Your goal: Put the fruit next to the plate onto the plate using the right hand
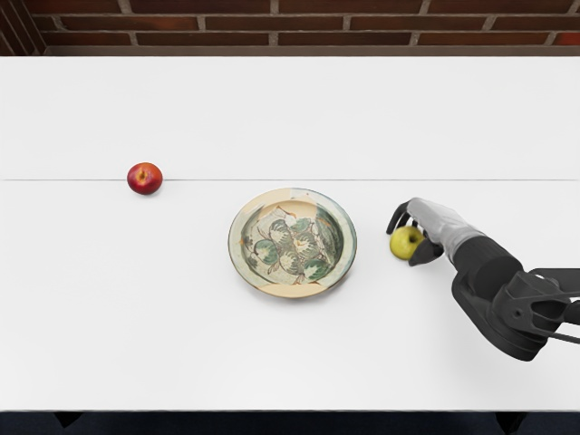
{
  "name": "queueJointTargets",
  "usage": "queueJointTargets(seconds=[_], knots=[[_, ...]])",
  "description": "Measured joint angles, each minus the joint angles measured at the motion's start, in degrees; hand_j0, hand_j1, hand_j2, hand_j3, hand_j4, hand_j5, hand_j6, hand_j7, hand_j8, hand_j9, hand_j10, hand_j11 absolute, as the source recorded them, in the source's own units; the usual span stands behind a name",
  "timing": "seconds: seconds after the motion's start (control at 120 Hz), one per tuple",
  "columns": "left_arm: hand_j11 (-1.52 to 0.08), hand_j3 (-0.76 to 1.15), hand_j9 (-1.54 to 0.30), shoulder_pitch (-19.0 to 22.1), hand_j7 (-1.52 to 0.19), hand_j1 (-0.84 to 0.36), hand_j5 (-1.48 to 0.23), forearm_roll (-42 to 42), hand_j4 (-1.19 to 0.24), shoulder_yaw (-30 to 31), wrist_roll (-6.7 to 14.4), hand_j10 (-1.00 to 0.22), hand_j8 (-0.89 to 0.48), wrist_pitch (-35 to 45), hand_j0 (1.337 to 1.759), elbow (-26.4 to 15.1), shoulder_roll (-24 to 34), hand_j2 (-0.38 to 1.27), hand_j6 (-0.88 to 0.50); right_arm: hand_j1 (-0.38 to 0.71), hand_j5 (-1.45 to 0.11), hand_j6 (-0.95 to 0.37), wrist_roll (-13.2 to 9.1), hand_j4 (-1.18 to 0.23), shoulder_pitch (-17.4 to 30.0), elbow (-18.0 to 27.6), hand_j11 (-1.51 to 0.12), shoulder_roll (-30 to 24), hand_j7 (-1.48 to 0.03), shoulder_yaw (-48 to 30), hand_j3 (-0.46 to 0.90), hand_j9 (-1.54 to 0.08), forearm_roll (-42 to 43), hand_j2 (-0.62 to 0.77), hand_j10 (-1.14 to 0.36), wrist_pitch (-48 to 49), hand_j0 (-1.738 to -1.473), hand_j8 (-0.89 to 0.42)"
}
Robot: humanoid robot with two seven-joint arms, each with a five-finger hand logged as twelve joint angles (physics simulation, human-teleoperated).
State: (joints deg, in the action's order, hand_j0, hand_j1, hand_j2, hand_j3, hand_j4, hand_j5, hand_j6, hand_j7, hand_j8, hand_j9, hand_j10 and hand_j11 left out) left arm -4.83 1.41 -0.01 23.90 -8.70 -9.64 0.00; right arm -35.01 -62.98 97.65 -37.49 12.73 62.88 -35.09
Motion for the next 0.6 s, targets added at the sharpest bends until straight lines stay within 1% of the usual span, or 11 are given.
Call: queueJointTargets(seconds=[0.158,0.383,0.492,0.6], knots=[[-0.01,0.00,-0.01,0.0,-0.01,0.34,-0.01,0.0,-0.01,0.0,0.0,-0.01,-0.01,0.0,1.658,0.0,0.0,0.00,-0.01,0.22,-0.84,-0.47,0.0,-0.66,0.0,0.2,-0.85,-0.1,-0.84,-0.1,0.00,-0.85,0.0,0.20,-0.65,0.0,-1.653,-0.49],[-0.01,0.00,-0.01,0.0,-0.01,0.34,-0.01,0.0,-0.01,0.0,0.0,-0.01,-0.01,0.0,1.658,0.0,0.0,0.00,-0.01,0.20,-0.88,-0.49,0.1,-0.64,-1.2,1.8,-0.89,-1.2,-0.85,-0.5,0.00,-0.89,-0.2,0.17,-0.63,0.2,-1.655,-0.49],[-0.01,0.00,-0.01,0.0,-0.01,0.34,-0.01,0.0,-0.01,0.0,0.0,-0.01,-0.01,0.0,1.658,0.1,0.0,0.00,-0.01,0.19,-0.89,-0.49,0.1,-0.63,-3.0,2.2,-0.90,-1.4,-0.85,-1.2,0.00,-0.90,-0.6,0.16,-0.63,0.2,-1.655,-0.48],[-0.01,0.00,-0.01,0.0,-0.01,0.34,-0.01,0.0,-0.01,0.0,0.0,-0.01,-0.01,0.0,1.658,0.1,0.0,0.00,-0.01,0.20,-0.89,-0.48,0.1,-0.63,-6.4,2.3,-0.90,-1.1,-0.85,-2.6,0.00,-0.89,-2.3,0.16,-0.62,1.4,-1.656,-0.48]])
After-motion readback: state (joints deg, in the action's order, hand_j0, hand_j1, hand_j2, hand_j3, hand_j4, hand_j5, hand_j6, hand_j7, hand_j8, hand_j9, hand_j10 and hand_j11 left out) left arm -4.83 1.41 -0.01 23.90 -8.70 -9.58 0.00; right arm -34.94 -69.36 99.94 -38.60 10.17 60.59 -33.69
